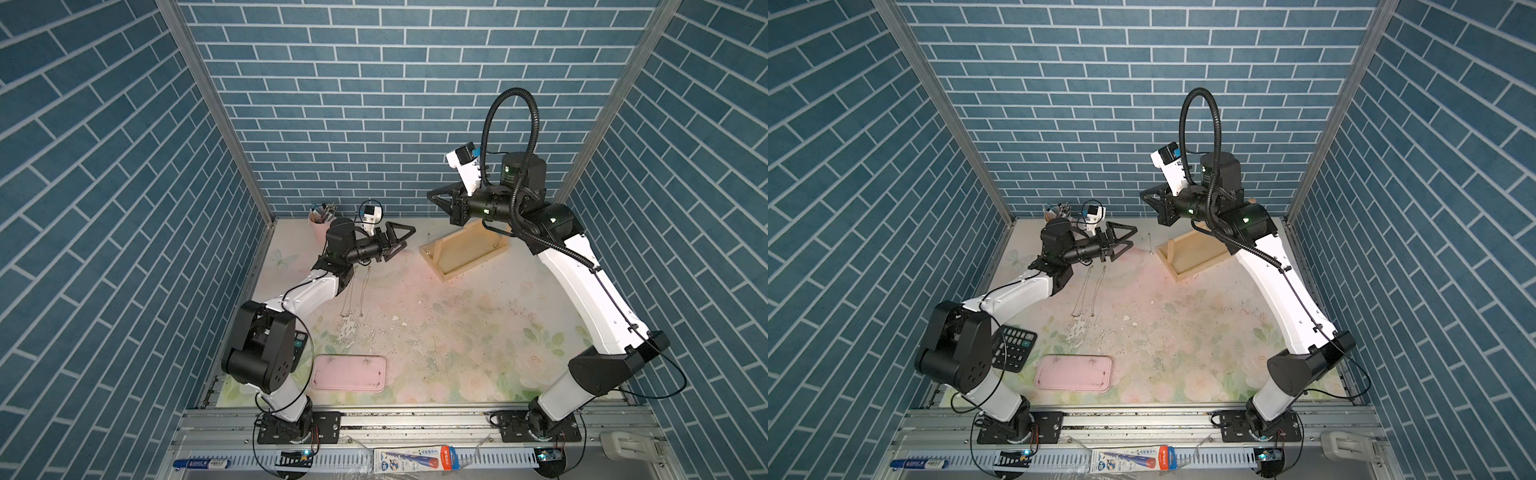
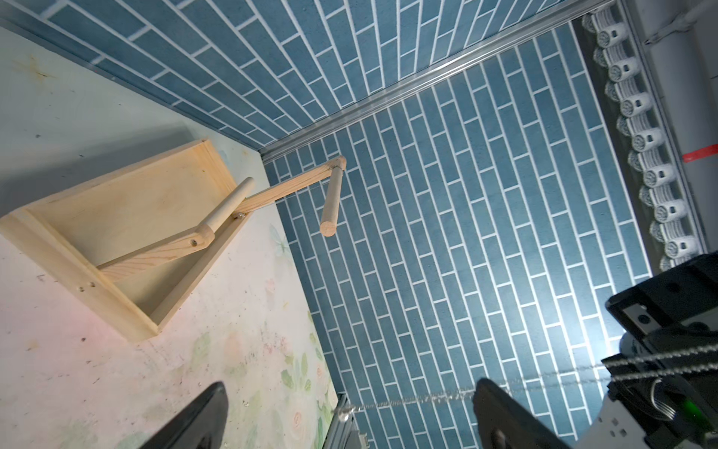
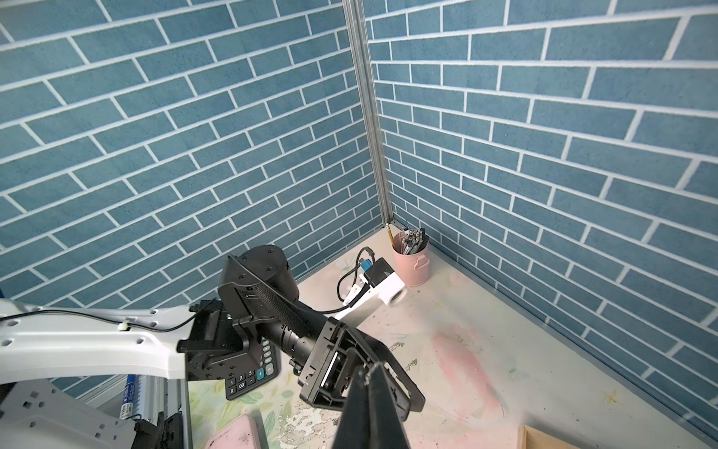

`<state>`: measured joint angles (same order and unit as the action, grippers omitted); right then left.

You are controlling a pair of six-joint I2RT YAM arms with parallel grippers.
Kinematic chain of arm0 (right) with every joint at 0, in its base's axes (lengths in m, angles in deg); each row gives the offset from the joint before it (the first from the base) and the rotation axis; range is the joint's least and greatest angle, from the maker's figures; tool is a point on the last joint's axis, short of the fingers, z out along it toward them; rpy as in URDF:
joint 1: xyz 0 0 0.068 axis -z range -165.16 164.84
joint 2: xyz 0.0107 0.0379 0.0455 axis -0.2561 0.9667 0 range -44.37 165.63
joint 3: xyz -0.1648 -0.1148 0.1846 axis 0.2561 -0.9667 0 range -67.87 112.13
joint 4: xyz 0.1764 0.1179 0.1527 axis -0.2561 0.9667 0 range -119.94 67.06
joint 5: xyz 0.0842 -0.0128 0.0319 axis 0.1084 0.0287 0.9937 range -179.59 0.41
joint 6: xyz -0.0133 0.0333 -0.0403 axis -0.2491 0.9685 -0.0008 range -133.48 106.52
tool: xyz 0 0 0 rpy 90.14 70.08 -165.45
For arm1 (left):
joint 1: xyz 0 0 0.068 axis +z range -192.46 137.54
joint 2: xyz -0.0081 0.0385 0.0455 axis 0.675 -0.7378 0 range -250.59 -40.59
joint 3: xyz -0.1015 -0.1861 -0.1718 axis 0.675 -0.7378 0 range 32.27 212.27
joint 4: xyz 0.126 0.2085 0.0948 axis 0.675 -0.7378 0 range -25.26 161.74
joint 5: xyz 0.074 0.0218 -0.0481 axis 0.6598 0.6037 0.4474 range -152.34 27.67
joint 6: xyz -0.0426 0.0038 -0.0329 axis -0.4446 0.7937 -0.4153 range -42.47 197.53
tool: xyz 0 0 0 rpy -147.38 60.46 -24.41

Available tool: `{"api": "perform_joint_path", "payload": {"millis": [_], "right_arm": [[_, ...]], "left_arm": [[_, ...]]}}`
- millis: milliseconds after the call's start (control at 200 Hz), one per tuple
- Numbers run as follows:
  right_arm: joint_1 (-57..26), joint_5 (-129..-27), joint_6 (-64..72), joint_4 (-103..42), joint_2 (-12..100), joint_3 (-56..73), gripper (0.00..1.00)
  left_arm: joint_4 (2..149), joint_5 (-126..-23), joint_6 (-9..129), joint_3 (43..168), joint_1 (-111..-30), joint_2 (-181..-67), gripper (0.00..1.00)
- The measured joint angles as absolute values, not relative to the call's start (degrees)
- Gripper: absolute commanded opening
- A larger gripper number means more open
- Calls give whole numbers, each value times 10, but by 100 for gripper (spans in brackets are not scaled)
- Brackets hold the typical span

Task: Take the necklace off the jewelry display stand
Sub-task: Take off the necklace from the stand.

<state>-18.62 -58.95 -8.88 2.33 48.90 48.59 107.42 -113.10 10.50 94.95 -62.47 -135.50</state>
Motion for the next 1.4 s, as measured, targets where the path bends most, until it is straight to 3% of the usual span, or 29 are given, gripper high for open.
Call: {"api": "perform_joint_path", "payload": {"millis": [495,1400], "right_arm": [[-207,-613,-89,-23,495,396,0],[-208,-613,-103,-51,562,468,0]], "left_arm": [[1340,-1136,-43,857,-583,-1389,99],[1354,-1134,-47,848,-574,-1415,99]]}}
